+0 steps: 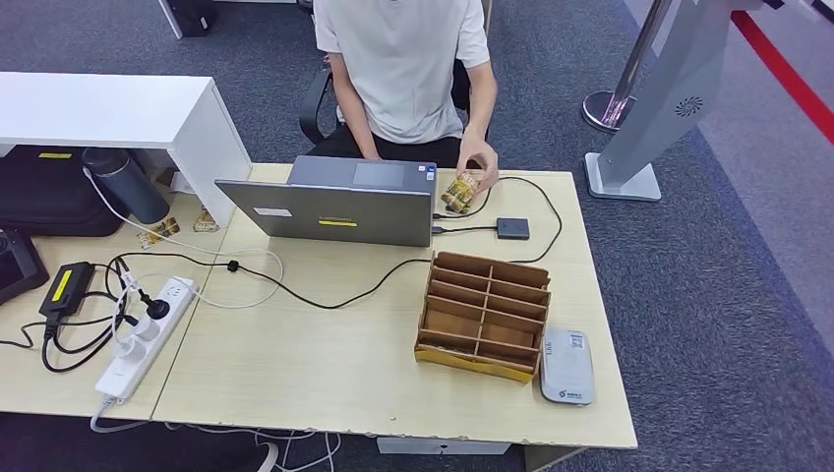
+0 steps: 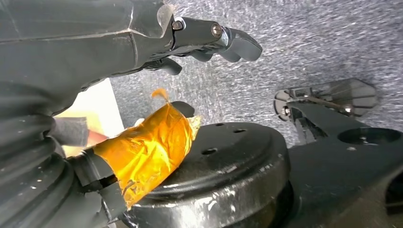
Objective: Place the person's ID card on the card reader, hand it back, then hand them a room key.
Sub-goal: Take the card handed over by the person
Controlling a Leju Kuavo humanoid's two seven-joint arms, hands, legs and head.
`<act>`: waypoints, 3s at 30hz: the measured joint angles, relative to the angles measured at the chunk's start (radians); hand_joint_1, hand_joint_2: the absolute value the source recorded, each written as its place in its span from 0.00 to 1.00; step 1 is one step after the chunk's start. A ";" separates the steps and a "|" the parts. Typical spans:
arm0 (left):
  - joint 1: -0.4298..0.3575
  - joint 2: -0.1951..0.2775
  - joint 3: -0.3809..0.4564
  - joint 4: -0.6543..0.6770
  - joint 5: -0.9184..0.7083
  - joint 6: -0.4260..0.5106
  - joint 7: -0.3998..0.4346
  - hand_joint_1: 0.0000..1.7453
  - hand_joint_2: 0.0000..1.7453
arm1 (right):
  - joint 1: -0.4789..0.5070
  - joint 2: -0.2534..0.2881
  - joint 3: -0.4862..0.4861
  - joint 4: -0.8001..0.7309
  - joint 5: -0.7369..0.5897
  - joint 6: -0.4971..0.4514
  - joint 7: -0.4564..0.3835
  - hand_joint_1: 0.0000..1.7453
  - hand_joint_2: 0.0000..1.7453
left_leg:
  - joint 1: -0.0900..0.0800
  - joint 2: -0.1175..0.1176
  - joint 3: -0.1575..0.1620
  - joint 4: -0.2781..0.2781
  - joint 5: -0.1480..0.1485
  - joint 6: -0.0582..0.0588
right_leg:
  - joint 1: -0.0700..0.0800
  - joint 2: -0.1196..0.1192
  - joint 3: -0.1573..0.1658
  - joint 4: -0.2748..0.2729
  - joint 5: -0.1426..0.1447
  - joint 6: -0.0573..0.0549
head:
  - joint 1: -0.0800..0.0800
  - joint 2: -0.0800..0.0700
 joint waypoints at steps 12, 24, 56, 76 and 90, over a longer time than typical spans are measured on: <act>-0.026 0.010 -0.153 0.039 0.219 -0.045 0.008 0.00 1.00 | 0.035 -0.038 -0.054 -0.009 0.136 -0.251 -0.021 0.00 1.00 | -0.001 -0.001 -0.001 0.000 0.000 0.000 | -0.001 -0.001 0.000 0.000 0.000 0.000 | 0.000 0.000; -0.027 0.018 -0.195 0.052 0.262 -0.078 -0.010 0.00 1.00 | 0.194 -0.121 -0.246 -0.268 0.241 -0.117 -0.088 0.00 1.00 | -0.001 0.000 -0.001 0.000 -0.001 0.001 | -0.001 0.000 0.000 -0.001 0.000 0.000 | 0.000 0.000; -0.027 0.059 -0.301 0.079 0.296 -0.201 -0.076 0.00 1.00 | 0.120 -0.449 -1.073 -0.562 0.815 0.030 -0.541 0.00 1.00 | -0.004 0.001 -0.001 0.001 -0.001 0.002 | -0.001 0.000 0.000 -0.001 0.001 0.001 | 0.000 0.000; -0.029 0.056 -0.337 0.079 0.316 -0.213 -0.106 0.00 1.00 | 0.127 -0.455 -0.945 -1.152 0.658 0.044 -0.634 0.00 1.00 | -0.004 0.000 -0.001 0.001 -0.001 0.002 | -0.001 -0.001 0.000 -0.001 0.001 0.001 | 0.000 0.000; -0.030 0.051 -0.360 0.080 0.307 -0.175 -0.084 0.00 1.00 | 0.198 -0.508 -0.530 -1.398 0.610 -0.072 -0.432 0.00 1.00 | -0.004 -0.001 -0.002 0.001 0.000 0.002 | -0.001 -0.002 0.000 -0.001 0.001 0.001 | 0.000 0.000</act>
